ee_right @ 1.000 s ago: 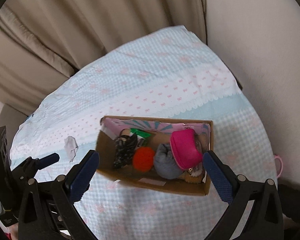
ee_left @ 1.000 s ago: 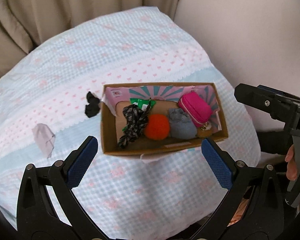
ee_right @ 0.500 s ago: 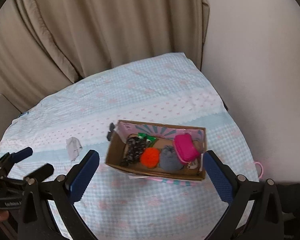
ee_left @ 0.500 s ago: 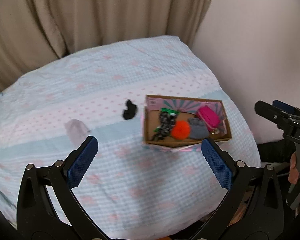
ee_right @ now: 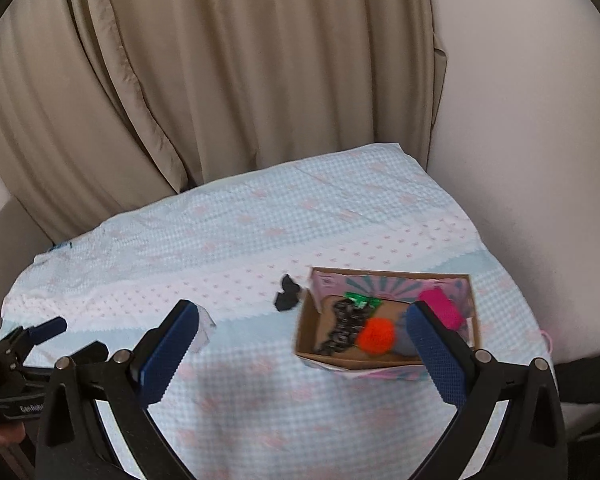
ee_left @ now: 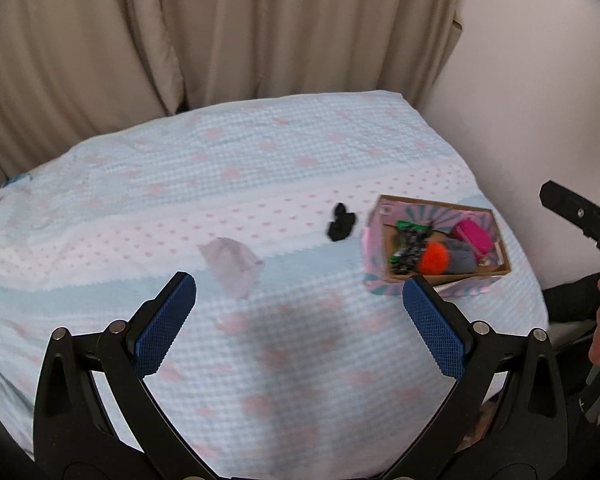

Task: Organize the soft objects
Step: 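Move both tools back toward the grey cloth and black item, then grasp the grey cloth with left tool while right tool grasps black item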

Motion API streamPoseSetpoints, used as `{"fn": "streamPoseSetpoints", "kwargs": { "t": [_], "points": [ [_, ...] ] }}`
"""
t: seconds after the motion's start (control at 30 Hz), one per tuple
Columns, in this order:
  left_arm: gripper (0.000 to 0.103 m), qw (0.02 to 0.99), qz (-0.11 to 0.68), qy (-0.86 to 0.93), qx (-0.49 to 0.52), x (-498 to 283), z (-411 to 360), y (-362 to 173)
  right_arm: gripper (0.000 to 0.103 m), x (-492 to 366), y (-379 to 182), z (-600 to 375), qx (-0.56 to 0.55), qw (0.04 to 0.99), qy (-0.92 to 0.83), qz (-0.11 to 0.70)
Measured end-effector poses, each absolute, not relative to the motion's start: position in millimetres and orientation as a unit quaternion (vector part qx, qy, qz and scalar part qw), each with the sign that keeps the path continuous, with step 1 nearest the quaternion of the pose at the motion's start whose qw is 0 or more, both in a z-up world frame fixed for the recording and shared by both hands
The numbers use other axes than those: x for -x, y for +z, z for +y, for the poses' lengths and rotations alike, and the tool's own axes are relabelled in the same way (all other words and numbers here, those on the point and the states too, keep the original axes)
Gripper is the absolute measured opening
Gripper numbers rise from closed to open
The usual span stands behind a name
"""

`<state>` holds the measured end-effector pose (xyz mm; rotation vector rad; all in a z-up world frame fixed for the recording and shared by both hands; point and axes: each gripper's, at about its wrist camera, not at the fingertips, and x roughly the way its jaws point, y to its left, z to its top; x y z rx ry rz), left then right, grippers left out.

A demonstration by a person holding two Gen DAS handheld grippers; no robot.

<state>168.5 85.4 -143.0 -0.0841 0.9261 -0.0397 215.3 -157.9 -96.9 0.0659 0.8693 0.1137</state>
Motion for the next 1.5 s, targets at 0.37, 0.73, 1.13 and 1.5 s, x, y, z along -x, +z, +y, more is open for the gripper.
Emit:
{"fn": "streamPoseSetpoints", "kwargs": {
  "t": [0.37,0.73,1.13,1.5],
  "points": [
    [0.103,0.902,0.430,-0.036,-0.007,-197.4,172.9,-220.3,0.103,-240.2,-161.5,-52.6,0.010,0.911,0.033,0.411],
    [0.103,0.888,0.455,-0.075,0.005,-256.0,187.7,-347.9,0.103,-302.2,-274.1,-3.0,0.025,0.904,0.005,0.426],
    [0.100,0.879,0.470,-0.066,-0.046,-298.5,166.1,-466.8,0.095,-351.3,-410.2,-8.7,0.001,0.890,-0.078,0.450],
    [0.095,0.889,0.458,-0.026,-0.016,-314.0,165.4,-494.6,0.081,-385.3,-464.6,-29.8,-0.024,0.885,-0.131,0.446]
  ]
}}
